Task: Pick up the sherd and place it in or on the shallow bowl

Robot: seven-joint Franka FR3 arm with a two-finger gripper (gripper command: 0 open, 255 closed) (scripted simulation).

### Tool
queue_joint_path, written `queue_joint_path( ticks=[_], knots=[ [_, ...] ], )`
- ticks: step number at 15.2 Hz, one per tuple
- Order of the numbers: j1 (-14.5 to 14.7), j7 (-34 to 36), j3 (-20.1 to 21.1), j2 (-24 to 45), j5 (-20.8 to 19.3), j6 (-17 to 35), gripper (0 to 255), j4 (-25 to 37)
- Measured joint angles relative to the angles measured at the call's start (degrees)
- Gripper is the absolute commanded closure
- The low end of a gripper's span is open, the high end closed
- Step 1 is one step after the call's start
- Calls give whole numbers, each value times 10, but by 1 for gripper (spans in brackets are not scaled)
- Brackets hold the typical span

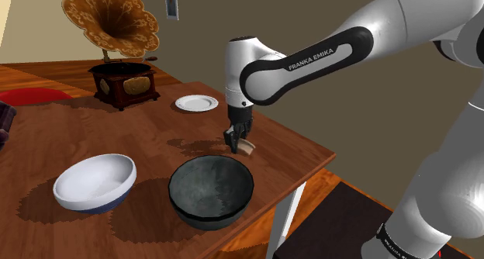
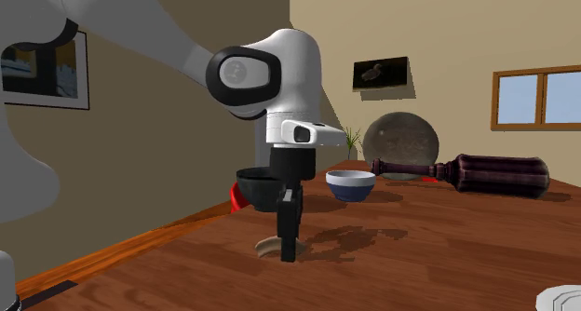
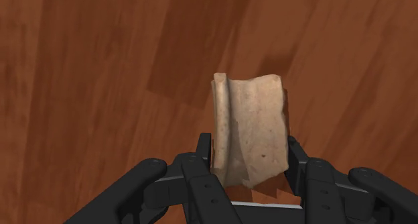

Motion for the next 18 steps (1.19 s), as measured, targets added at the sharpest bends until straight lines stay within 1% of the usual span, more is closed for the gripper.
queue_joint_path(
  ticks=[5,18],
  knots=[
    [0,-1,0,-1,0,-10,255,7],
    [-2,-15,-3,-30,13,-104,255,73]
  ],
)
